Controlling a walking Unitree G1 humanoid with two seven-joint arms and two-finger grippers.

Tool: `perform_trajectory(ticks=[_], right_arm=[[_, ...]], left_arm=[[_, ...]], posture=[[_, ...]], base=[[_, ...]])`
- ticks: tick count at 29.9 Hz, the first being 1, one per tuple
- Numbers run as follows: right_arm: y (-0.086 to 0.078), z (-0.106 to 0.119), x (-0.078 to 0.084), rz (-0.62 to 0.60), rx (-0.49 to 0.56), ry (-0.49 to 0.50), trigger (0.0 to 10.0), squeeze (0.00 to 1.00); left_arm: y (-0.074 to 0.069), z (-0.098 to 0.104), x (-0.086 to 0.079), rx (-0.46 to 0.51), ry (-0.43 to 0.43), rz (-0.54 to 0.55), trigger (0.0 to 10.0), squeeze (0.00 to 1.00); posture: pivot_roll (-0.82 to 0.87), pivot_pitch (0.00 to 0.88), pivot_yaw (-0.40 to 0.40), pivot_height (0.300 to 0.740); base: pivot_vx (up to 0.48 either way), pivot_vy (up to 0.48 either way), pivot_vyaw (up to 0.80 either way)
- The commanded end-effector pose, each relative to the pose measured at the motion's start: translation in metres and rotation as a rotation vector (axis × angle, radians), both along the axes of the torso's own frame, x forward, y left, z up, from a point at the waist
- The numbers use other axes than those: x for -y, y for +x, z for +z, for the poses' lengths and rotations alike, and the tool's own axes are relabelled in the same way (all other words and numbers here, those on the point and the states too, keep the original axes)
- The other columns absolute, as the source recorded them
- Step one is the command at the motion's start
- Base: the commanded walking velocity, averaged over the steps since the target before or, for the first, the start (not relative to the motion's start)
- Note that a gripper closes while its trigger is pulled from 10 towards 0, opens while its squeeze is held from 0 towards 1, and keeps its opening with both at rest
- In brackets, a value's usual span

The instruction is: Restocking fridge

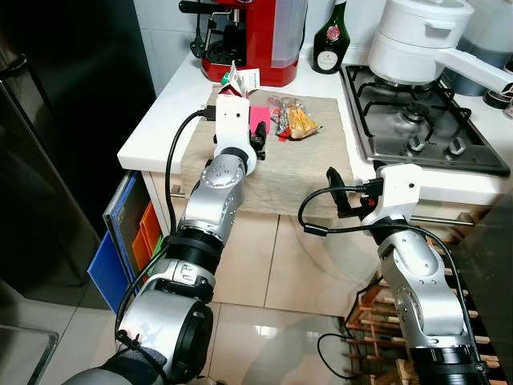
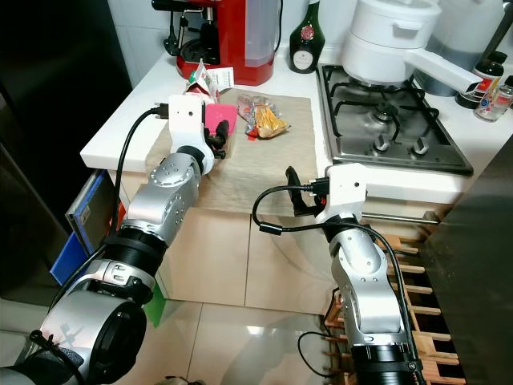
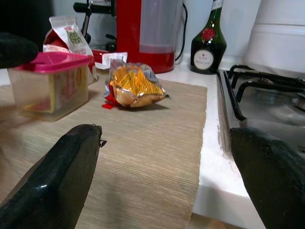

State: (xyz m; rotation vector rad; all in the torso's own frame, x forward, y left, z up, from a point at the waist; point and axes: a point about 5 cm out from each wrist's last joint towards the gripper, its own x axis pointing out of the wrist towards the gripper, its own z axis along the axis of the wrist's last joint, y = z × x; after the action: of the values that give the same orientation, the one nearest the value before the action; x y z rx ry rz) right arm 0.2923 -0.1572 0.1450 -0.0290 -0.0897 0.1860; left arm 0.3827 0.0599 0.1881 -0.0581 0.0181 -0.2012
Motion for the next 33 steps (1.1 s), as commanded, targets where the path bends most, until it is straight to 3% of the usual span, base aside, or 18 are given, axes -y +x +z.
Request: perform_trajectory(ticks=[1, 7, 16, 19, 21, 24, 26, 27, 28, 29, 31, 32, 33], right_arm=[[0.0, 0.004, 0.001, -0.002, 0.007, -0.002, 10.0, 0.0], [0.0, 0.003, 0.002, -0.002, 0.003, -0.005, 10.0, 0.0], [0.001, 0.003, 0.002, 0.0, 0.002, -0.01, 10.0, 0.0], [0.0, 0.003, 0.002, -0.003, 0.006, -0.013, 10.0, 0.0], [-0.003, 0.01, 0.007, -0.023, 0.043, -0.018, 10.0, 0.0], [-0.01, 0.016, 0.014, -0.057, 0.065, -0.01, 10.0, 0.0], [-0.01, 0.016, 0.014, -0.057, 0.065, -0.01, 10.0, 0.0], [-0.022, 0.017, 0.019, -0.066, 0.074, -0.016, 10.0, 0.0], [-0.022, 0.017, 0.019, -0.066, 0.074, -0.016, 10.0, 0.0], [-0.031, 0.017, 0.02, -0.066, 0.084, -0.032, 10.0, 0.0], [-0.033, 0.017, 0.021, -0.068, 0.086, -0.034, 10.0, 0.0], [-0.039, 0.021, 0.023, -0.088, 0.109, -0.039, 10.0, 0.0], [-0.041, 0.022, 0.024, -0.097, 0.118, -0.04, 10.0, 0.0]], left_arm=[[-0.004, 0.02, 0.008, 0.102, 0.012, -0.05, 0.0, 0.0], [-0.009, 0.053, 0.008, 0.24, -0.014, -0.081, 0.0, 0.0], [-0.013, 0.064, 0.004, 0.28, -0.062, -0.084, 0.0, 0.0], [-0.017, 0.077, -0.006, 0.36, -0.068, -0.074, 0.0, 0.0], [-0.029, 0.081, -0.03, 0.41, -0.062, -0.071, 0.0, 0.0], [-0.05, 0.072, -0.047, 0.404, -0.033, -0.102, 0.0, 0.0], [-0.05, 0.072, -0.047, 0.404, -0.033, -0.102, 0.0, 0.0], [-0.076, 0.063, -0.049, 0.389, -0.031, -0.177, 0.0, 0.0], [-0.076, 0.063, -0.049, 0.389, -0.031, -0.177, 0.0, 0.0], [-0.095, 0.062, -0.048, 0.401, -0.029, -0.225, 0.0, 0.0], [-0.1, 0.063, -0.048, 0.407, -0.026, -0.236, 0.0, 0.0], [-0.11, 0.064, -0.052, 0.447, 0.014, -0.232, 10.0, 0.0], [-0.114, 0.064, -0.054, 0.459, 0.03, -0.226, 10.0, 0.0]], posture=[[-0.16, 0.0, -0.014, 0.74], [-0.16, 0.0, -0.02, 0.74], [-0.16, 0.0, -0.023, 0.74], [-0.16, 0.0, -0.009, 0.74], [-0.16, 0.0, -0.004, 0.74], [-0.16, 0.0, -0.006, 0.74], [-0.16, 0.0, -0.006, 0.74], [-0.12, 0.0, -0.017, 0.74], [-0.12, 0.0, -0.017, 0.74], [-0.11, 0.0, -0.019, 0.74], [-0.1, 0.0, -0.021, 0.74], [-0.09, 0.0, -0.023, 0.74], [-0.08, 0.0, -0.023, 0.74]], base=[[0.0, 0.0, 0.0], [0.0, 0.0, 0.0], [0.0, 0.0, 0.0], [0.0, 0.0, 0.0], [0.0, 0.0, 0.0], [0.0, 0.0, 0.0], [0.0, 0.0, 0.0], [0.0, 0.0, 0.0], [0.0, 0.0, 0.0], [0.0, 0.0, 0.0], [0.0, 0.0, 0.0], [0.0, 0.0, 0.0], [0.0, 0.0, 0.0]])
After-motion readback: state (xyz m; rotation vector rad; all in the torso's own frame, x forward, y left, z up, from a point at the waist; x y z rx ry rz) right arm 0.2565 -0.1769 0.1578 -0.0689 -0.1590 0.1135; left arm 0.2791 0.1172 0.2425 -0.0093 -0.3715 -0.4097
